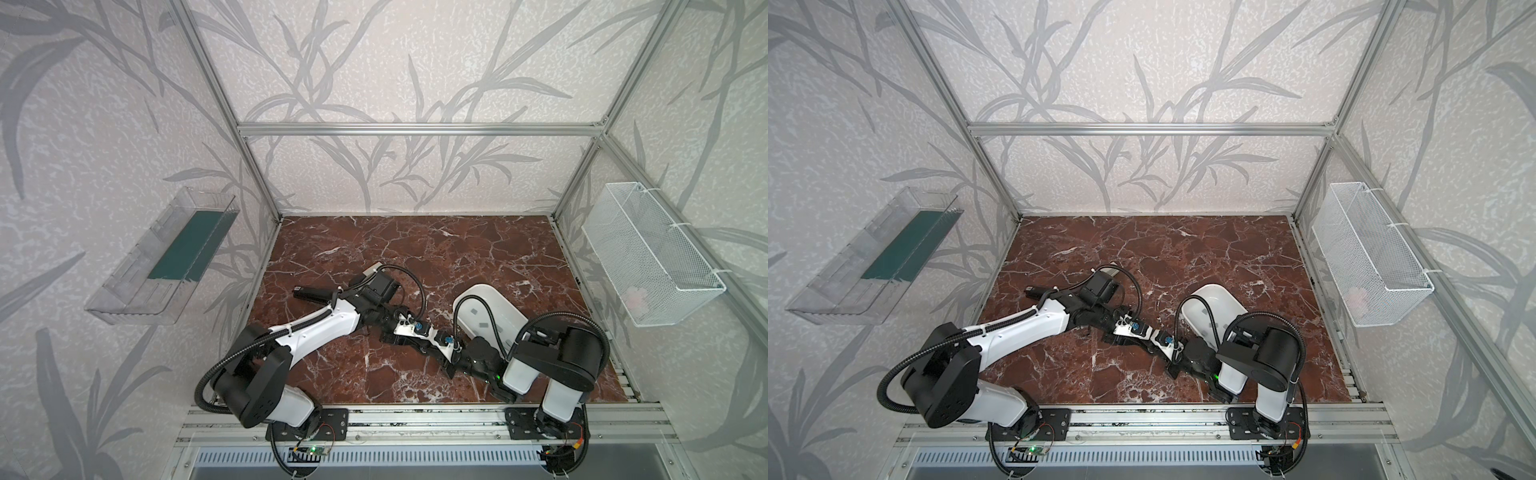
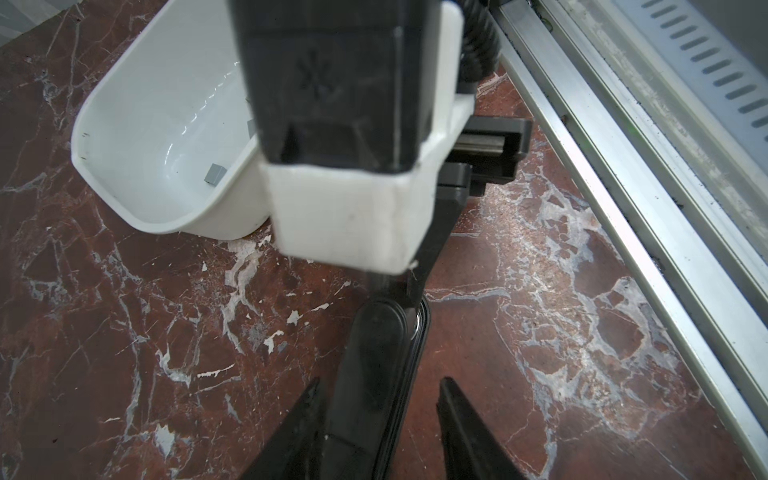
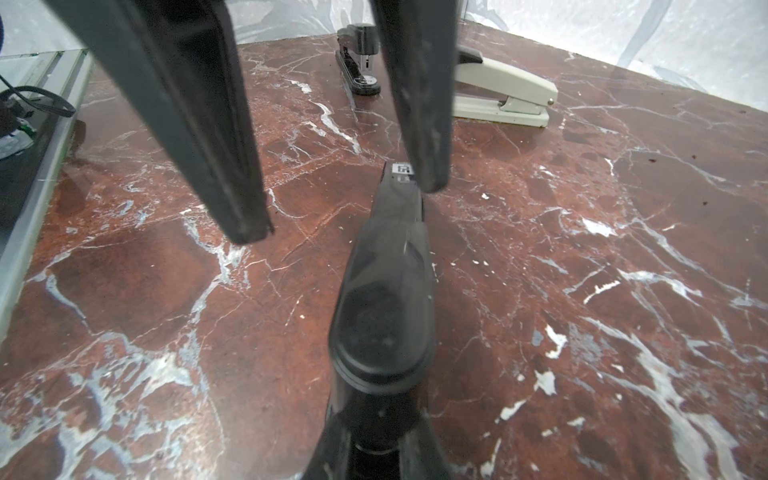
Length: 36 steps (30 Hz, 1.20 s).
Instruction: Load the staples into the stapler
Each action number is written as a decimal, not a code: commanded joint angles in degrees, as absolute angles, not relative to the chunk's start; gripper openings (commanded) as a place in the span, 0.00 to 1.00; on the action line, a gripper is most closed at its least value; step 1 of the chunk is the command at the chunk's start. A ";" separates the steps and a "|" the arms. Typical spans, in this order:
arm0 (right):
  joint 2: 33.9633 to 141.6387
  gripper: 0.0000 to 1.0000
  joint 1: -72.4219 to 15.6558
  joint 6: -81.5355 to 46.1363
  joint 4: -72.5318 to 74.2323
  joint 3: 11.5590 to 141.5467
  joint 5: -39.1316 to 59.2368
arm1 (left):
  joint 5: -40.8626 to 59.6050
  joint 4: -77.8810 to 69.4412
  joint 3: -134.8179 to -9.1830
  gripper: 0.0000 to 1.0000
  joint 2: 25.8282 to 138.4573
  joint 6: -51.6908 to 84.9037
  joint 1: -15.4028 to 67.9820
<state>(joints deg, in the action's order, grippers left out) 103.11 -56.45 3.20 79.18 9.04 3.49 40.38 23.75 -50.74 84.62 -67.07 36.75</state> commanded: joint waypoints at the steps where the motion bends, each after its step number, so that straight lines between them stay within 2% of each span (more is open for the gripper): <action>1: 102.04 0.14 -56.95 4.87 80.38 8.78 3.62 | 41.52 26.32 -53.71 0.47 86.52 -67.41 37.21; 15: 103.09 0.12 -57.48 4.29 80.42 10.45 2.27 | 40.03 26.66 -54.99 0.46 90.98 -66.98 40.96; 18: 102.89 0.09 -57.49 2.38 80.42 10.38 0.68 | 34.91 21.44 -52.08 0.51 89.74 -66.09 43.01; 22: 102.43 0.08 -57.74 -0.18 80.42 10.37 0.63 | 29.32 10.13 -45.94 0.51 87.28 -62.32 44.60; 26: 101.73 0.07 -58.27 -1.20 80.42 10.11 -0.11 | 25.50 1.93 -41.46 0.39 85.19 -57.05 45.24; 28: 101.48 0.06 -58.27 -1.51 80.42 9.88 -0.99 | 24.49 -2.20 -38.68 0.37 83.38 -55.97 45.46; 33: 99.54 0.04 -58.27 -2.83 80.42 9.25 -2.27 | 20.23 -12.28 -30.86 0.52 78.54 -55.53 46.15; 36: 98.12 0.04 -59.94 -4.05 80.42 8.81 -2.59 | 20.04 -16.51 -26.67 0.57 74.17 -53.40 46.60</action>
